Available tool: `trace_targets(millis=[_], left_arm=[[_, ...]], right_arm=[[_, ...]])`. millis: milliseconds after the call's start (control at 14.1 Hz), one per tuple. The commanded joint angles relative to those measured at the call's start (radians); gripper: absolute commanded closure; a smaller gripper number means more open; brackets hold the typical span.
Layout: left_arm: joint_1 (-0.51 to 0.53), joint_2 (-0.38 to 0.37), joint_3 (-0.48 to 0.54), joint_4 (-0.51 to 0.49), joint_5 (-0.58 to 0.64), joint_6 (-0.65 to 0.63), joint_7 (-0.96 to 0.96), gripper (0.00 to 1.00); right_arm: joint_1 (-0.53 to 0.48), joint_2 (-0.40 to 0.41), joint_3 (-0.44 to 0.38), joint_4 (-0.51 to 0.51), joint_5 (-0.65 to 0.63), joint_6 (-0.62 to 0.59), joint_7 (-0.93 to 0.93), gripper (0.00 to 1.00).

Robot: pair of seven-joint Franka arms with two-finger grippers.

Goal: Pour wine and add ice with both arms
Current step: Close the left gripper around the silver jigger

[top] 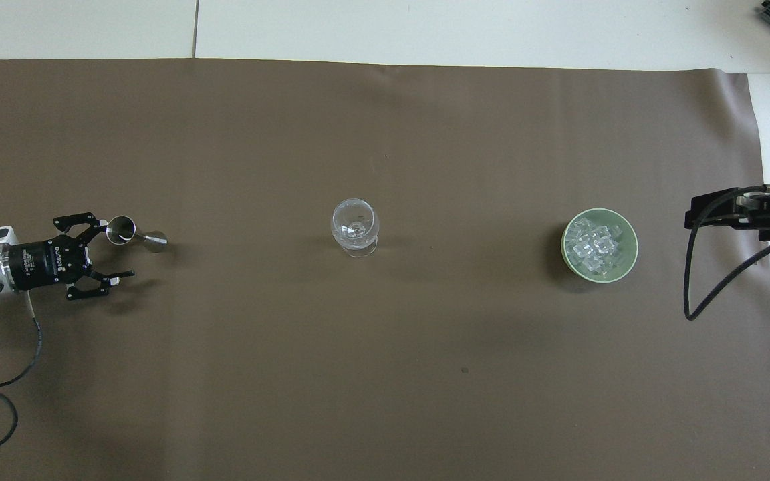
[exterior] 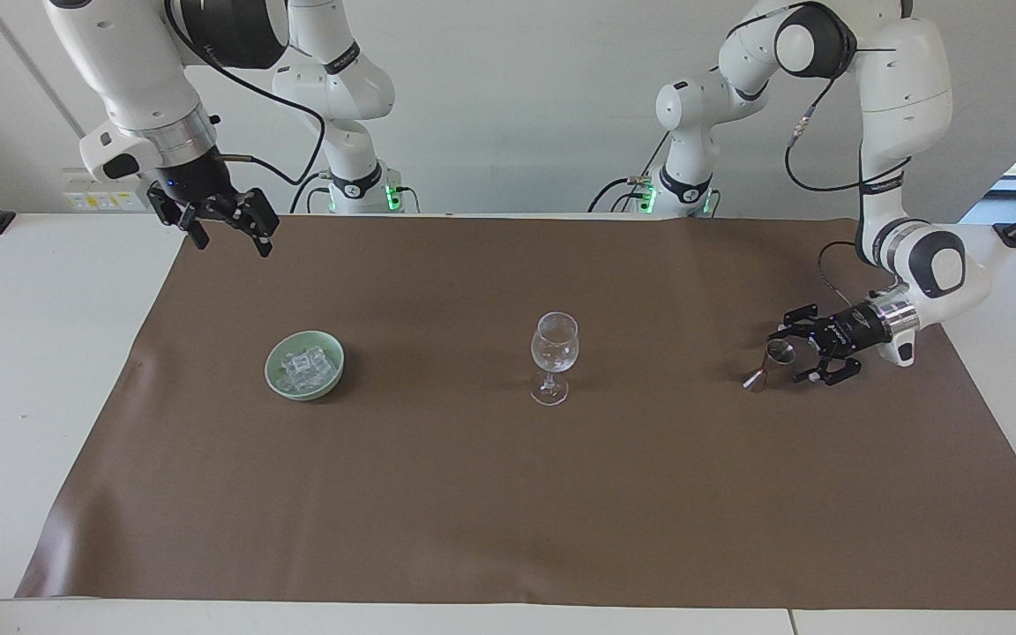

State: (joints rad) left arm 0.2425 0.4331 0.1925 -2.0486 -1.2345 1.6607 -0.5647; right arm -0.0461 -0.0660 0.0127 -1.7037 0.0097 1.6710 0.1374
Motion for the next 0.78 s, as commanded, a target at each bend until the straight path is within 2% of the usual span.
trace_targets(millis=[0,708], left_arm=[[-0.02,-0.01,0.001,-0.022,-0.043,0.033,0.019,0.1],[-0.022,-0.011,-0.015,-0.054,-0.1,0.044,0.017,0.12]], right_arm=[[-0.011,-0.001,0.004,0.009,0.01,-0.016,0.013,0.0],[-0.011,-0.001,0.004,0.009,0.01,-0.016,0.013,0.0]])
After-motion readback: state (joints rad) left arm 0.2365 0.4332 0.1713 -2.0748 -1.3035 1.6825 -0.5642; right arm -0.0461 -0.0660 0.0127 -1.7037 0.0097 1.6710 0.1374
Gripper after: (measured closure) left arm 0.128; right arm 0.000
